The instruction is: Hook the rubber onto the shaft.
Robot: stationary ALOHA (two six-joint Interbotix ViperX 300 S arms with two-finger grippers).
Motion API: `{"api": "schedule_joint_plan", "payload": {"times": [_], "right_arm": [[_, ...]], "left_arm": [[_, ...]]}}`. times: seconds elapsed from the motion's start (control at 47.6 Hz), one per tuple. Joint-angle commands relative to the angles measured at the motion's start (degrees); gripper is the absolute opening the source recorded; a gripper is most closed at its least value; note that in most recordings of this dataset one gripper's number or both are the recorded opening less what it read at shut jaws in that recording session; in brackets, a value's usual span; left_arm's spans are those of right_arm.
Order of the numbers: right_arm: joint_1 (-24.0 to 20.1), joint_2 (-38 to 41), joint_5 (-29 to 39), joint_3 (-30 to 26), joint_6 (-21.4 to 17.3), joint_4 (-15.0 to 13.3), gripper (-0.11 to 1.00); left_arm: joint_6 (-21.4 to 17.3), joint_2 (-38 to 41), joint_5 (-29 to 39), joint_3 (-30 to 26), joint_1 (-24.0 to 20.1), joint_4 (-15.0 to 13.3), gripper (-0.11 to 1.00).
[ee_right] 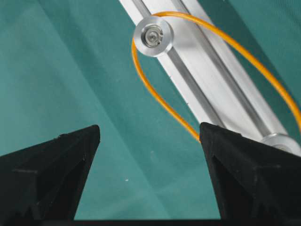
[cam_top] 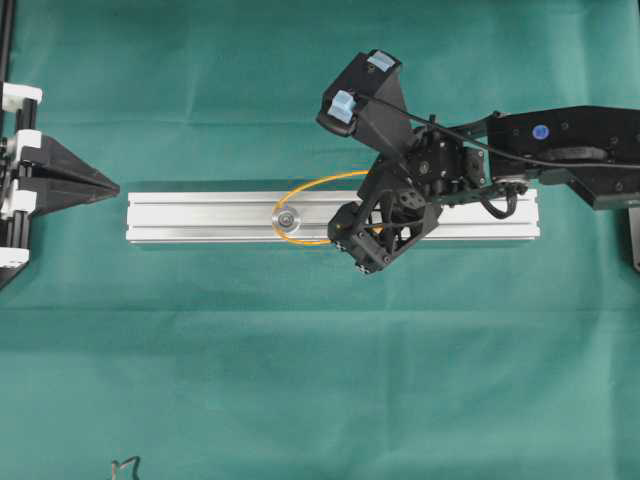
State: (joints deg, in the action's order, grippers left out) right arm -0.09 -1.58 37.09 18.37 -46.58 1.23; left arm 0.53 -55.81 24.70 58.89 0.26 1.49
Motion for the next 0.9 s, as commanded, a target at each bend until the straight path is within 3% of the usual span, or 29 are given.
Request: {"api": "schedule_joint_plan", "payload": {"times": [0.0,0.631,0.883], "right_arm": [[-0.2,-1.5,-0.2,-1.1,1.8,-1.0,0.91],[-0.4,-1.5,1.4,-1.0,32.7,-1.5,0.91],[-0.4,-1.7,1.4,-0.9,39.6,-1.5,0.91]], "left_arm": [[0.0,0.4,-0.3,-1.1,0.1,0.2,0.00],[-0.1,0.2,-0.3,-1.1,0.2,0.2,0.00],[0.0,0.2,-0.3,-1.1,0.1,0.2,0.00]]}}
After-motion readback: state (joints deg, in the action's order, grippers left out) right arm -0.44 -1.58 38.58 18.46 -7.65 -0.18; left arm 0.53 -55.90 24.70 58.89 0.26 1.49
